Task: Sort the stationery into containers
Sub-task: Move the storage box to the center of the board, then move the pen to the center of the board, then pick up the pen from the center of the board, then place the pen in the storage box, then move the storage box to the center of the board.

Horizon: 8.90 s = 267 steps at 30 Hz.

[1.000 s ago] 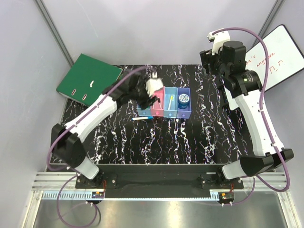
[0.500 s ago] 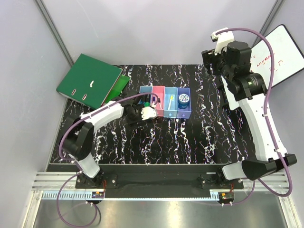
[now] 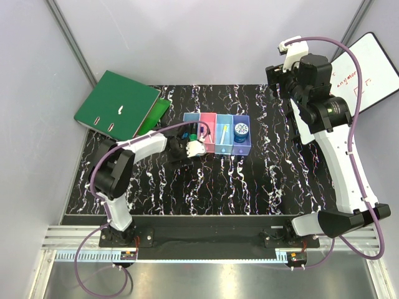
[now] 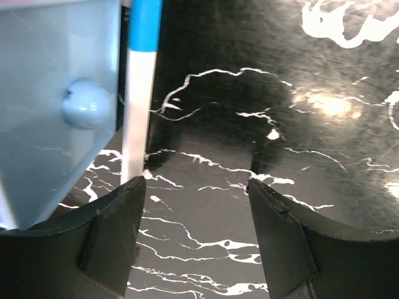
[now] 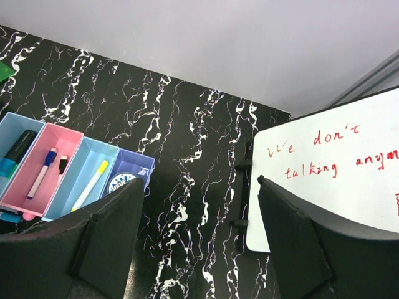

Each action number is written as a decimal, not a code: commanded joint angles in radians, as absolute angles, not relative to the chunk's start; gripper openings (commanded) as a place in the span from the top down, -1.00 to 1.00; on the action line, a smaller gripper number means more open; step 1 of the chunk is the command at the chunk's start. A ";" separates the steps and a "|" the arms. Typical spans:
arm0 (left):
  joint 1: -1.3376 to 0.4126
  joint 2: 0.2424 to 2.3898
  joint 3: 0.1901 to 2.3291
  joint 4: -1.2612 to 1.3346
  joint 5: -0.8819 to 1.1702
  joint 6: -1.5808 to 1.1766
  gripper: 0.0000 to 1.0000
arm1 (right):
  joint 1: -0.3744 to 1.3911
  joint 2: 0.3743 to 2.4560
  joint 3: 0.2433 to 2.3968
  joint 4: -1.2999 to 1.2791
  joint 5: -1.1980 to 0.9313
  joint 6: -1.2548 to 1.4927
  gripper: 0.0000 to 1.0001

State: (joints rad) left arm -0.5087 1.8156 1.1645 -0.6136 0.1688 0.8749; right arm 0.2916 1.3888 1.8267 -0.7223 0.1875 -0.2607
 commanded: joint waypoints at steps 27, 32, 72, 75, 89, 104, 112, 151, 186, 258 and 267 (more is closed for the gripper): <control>-0.488 1.893 1.220 -0.525 0.190 0.900 -0.33 | 0.285 1.410 1.896 -0.712 0.144 -0.241 -0.63; -0.488 1.824 1.178 -0.514 0.241 0.954 -0.32 | 0.285 1.411 1.885 -0.712 0.141 -0.238 -0.62; -0.577 1.939 1.196 -0.469 0.192 1.281 -0.28 | 0.285 1.424 1.901 -0.722 0.127 -0.235 -0.62; -0.577 1.954 1.215 -0.511 0.195 1.301 -0.11 | 0.284 1.422 1.898 -0.723 0.127 -0.233 -0.62; -0.586 1.899 1.195 -0.750 0.261 1.253 1.00 | 0.285 1.419 1.898 -0.723 0.115 -0.232 -0.61; -0.583 1.721 1.318 -0.831 0.426 1.034 1.00 | 0.285 1.397 1.907 -0.726 0.114 -0.225 -0.61; -0.565 1.764 1.266 -0.841 0.353 1.103 0.16 | 0.285 1.371 1.888 -0.727 0.114 -0.232 -0.61; -0.572 1.930 1.189 -0.741 0.238 1.197 1.00 | 0.281 1.394 1.908 -0.726 0.120 -0.232 -0.61; -0.532 2.252 2.102 -0.560 0.635 -0.141 1.00 | 0.278 1.267 1.781 -0.635 0.324 -0.397 -0.63; -0.552 1.997 1.669 -0.693 0.433 0.753 0.29 | 0.273 1.210 1.727 -0.637 0.253 -0.356 -0.63; -0.574 1.873 1.603 -0.693 0.465 0.860 0.28 | 0.272 1.224 1.736 -0.635 0.245 -0.347 -0.63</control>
